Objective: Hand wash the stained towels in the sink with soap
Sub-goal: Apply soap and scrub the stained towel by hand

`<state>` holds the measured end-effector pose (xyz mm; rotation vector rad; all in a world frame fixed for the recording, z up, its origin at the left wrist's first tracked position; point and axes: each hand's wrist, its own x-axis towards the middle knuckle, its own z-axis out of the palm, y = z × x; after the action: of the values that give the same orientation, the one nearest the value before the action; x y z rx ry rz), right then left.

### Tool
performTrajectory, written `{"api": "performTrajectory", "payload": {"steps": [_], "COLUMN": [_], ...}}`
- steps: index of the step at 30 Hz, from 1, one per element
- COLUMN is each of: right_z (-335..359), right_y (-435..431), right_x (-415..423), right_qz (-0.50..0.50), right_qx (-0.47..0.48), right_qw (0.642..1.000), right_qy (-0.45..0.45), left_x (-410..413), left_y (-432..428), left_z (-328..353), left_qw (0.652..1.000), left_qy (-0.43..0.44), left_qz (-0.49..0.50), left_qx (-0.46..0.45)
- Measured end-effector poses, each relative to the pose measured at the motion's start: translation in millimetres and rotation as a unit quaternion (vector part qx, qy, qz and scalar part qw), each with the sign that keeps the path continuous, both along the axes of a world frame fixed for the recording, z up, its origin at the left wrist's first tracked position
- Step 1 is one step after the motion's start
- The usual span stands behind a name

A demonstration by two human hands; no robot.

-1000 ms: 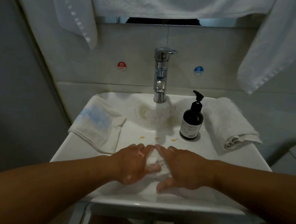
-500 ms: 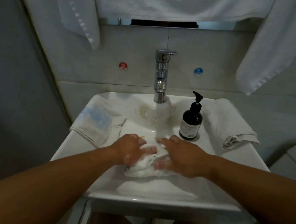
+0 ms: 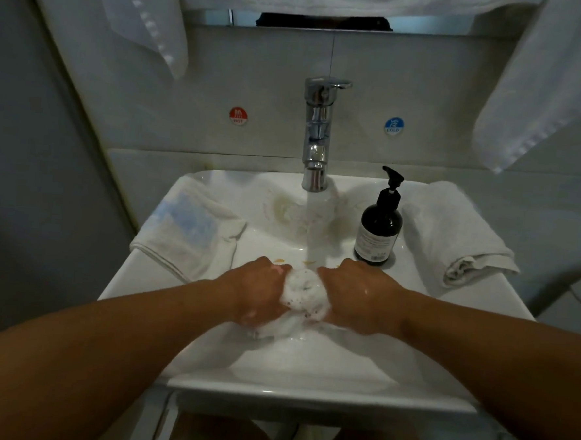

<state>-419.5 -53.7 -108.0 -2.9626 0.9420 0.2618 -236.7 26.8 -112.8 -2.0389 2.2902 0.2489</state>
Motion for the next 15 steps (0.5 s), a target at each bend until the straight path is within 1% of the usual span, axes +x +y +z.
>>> {"api": "performTrajectory", "payload": {"steps": [2,3,4,6,8,9,10,13,15], "right_z": [1,2,3,7,11,12,12,10,12], "right_y": [1,0,-3,-16,-31,-36,-39,-42,-44], "right_x": [-2,-5,-9,-19,-30,-33,-34,-33,-34], "right_qz": [-0.002,-0.007,-0.017,-0.042,-0.053,-0.049,-0.04,-0.017,-0.032], "right_qx": [-0.001,0.03,0.083,0.207,0.284,0.299,0.301,0.261,0.267], "right_qw": [1.0,0.998,0.992,0.962,0.926,0.916,0.913,0.932,0.923], "right_qy": [-0.018,-0.047,-0.089,-0.173,-0.241,-0.264,-0.272,-0.25,-0.277], "left_x": [1,3,6,16,25,26,26,26,29], "left_y": [1,2,3,6,9,11,13,13,12], "left_z": [3,3,3,4,7,10,12,16,18], "left_qw": [0.999,0.997,0.993,0.981,0.971,0.966,0.962,0.958,0.952], "left_qy": [0.037,0.075,0.118,0.187,0.233,0.254,0.269,0.282,0.296], "left_qz": [0.006,0.014,0.021,0.037,0.049,0.048,0.047,0.057,0.07], "left_qx": [-0.01,-0.015,-0.021,-0.027,-0.023,-0.02,-0.018,-0.012,-0.017]}}
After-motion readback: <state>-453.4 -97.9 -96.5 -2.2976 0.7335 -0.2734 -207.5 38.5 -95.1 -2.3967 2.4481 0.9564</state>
